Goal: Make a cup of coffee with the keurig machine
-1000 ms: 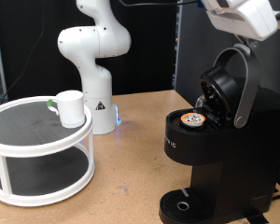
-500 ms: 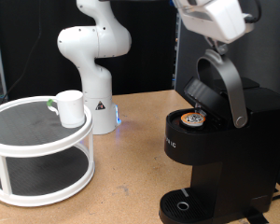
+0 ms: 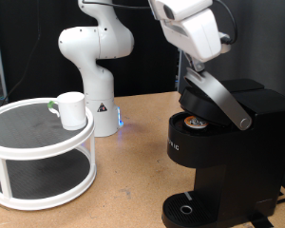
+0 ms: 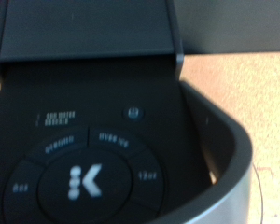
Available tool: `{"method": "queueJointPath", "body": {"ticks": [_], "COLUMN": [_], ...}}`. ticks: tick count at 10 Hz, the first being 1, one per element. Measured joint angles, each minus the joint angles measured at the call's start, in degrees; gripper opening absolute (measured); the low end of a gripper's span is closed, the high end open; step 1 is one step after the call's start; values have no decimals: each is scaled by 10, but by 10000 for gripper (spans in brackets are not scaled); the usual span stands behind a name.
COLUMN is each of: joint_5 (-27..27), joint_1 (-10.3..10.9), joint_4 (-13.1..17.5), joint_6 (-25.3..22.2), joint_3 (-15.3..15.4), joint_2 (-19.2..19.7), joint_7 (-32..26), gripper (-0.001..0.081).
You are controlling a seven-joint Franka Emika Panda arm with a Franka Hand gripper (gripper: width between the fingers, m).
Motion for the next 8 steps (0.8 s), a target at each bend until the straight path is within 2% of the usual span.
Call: {"method": "queueJointPath", "body": {"ticks": [3, 8], "joint_5": [-34, -47], "joint_1": [-11, -19], "joint_4": [-22, -71], "joint_6": [3, 55], "joint_3": [-6, -12], "joint_2": [6, 22], "joint_7": [-21, -49], "gripper": [5, 5]}}
